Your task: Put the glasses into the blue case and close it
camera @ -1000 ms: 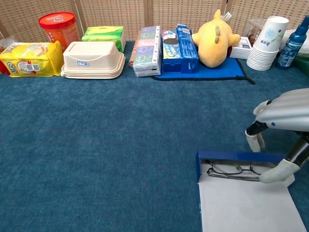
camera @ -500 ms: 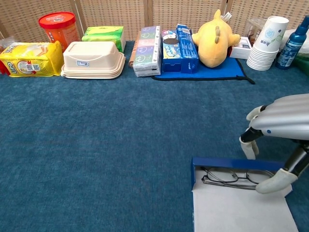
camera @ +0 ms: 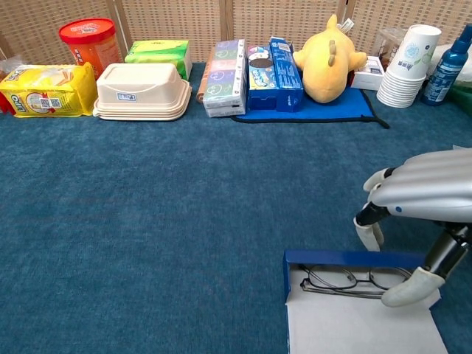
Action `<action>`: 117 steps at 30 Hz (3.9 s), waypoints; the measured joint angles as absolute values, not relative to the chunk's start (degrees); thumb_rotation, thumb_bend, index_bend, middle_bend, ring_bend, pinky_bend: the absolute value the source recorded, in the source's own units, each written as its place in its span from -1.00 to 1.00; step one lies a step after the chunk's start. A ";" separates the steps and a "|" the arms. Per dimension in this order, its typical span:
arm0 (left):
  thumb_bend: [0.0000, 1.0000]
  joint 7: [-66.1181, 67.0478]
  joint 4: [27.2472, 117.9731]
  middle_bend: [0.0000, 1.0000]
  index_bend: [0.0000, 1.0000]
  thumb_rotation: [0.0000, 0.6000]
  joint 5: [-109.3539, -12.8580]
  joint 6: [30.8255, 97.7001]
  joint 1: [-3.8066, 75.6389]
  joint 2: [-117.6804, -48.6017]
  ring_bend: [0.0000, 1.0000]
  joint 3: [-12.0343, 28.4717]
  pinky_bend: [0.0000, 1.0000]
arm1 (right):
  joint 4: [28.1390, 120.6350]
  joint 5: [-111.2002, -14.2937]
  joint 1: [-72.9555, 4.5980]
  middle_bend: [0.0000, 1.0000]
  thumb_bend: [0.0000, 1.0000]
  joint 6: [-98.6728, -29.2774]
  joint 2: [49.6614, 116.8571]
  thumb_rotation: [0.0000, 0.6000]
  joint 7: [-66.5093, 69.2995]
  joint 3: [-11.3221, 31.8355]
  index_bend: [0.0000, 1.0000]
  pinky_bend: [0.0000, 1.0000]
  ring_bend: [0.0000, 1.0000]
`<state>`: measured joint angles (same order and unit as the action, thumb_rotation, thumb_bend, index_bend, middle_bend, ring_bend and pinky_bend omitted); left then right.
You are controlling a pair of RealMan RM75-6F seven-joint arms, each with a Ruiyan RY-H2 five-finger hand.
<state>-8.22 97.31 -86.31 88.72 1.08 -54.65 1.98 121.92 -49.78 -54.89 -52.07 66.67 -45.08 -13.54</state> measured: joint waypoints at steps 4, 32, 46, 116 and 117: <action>-0.42 -8.23 97.26 -0.80 -0.69 0.97 -86.40 88.72 1.03 -54.73 -0.98 1.93 -1.00 | 122.13 -50.08 -54.77 -0.28 -0.84 -52.17 66.54 -0.66 -45.18 -13.64 -0.28 -0.78 -0.52; -0.42 -10.14 97.92 -0.80 -0.69 0.95 -89.18 90.64 2.28 -54.58 -0.98 3.37 -1.00 | 117.37 -84.04 -32.49 -0.59 -0.72 -73.92 64.33 0.41 -33.04 -16.84 -0.89 -0.78 -0.87; -0.42 -13.97 97.45 -0.80 -0.70 0.96 -88.94 89.91 3.59 -54.48 -0.98 4.28 -1.00 | 106.17 -97.91 -18.75 -0.73 -0.80 -82.95 68.47 0.64 -29.30 -21.17 -1.00 -0.80 -0.98; -0.41 -25.62 87.69 -0.80 -0.72 0.96 -94.36 101.00 -3.13 -54.30 -0.99 0.28 -1.00 | 64.12 -117.39 4.48 -0.87 -0.70 -95.70 99.71 1.00 -12.99 -17.35 -1.00 -0.87 -1.00; -0.41 -25.76 87.58 -0.80 -0.72 0.96 -94.40 101.21 -3.25 -54.29 -0.99 0.25 -1.00 | 63.62 -117.44 4.59 -0.87 -0.70 -95.89 99.95 1.00 -12.76 -17.39 -1.00 -0.87 -1.00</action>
<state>-25.76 87.58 -94.40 101.21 -3.25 -54.29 0.25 63.62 -117.44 4.59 -95.89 99.95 -12.76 -17.39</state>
